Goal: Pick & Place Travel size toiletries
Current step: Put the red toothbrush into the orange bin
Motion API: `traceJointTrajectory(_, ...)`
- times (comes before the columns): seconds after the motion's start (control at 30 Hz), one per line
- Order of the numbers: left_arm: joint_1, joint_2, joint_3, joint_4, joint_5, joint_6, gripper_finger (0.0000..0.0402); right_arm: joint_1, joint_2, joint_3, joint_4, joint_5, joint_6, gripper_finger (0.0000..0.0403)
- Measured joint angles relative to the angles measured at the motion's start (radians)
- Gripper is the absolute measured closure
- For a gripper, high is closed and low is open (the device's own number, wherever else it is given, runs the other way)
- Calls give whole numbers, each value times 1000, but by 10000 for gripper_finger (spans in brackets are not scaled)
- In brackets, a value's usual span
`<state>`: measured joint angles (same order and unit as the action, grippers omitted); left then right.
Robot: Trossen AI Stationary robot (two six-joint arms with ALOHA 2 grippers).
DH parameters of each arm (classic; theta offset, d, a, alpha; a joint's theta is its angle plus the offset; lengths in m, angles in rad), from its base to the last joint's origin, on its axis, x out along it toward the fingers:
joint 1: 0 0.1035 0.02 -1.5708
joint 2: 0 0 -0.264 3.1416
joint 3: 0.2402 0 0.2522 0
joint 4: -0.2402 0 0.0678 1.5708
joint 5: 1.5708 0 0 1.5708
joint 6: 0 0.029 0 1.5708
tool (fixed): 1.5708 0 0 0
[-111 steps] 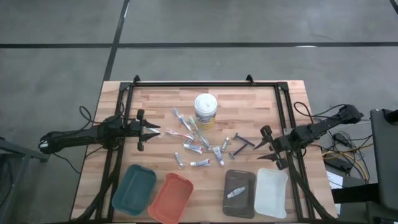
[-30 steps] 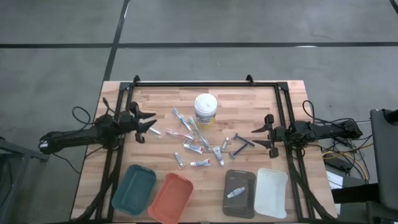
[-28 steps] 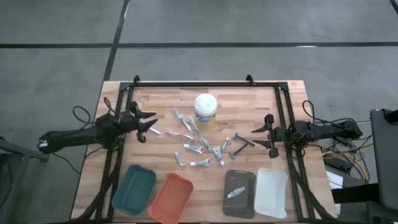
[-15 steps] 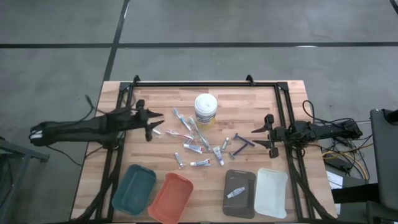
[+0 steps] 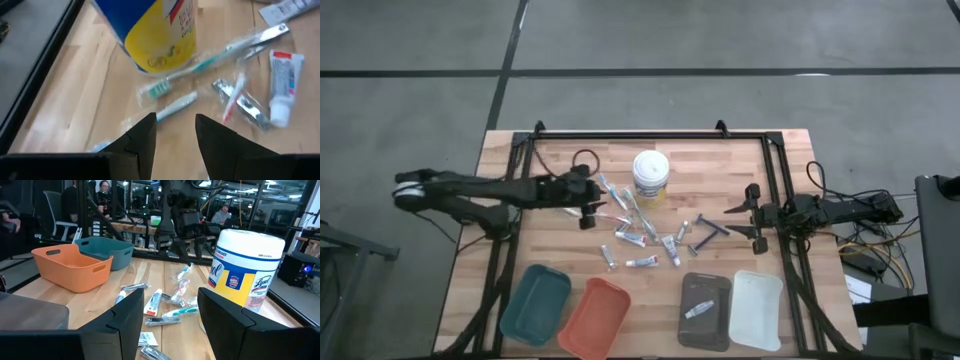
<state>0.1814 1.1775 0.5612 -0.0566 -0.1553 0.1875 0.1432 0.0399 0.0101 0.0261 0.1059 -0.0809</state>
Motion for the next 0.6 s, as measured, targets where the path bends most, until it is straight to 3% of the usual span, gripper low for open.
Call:
traceJointTrajectory(0.13, 0, 125, 48, -9, 10, -2, 259, 0, 2, 0, 0, 0, 0, 220)
traceJointTrajectory(0.33, 0, 259, 104, -8, 112, -4, 259, 0, 2, 0, 0, 0, 1, 220)
traceJointTrajectory(0.6, -1, 322, 120, -12, 236, -19, 259, 0, 2, 0, 0, 0, 0, 220)
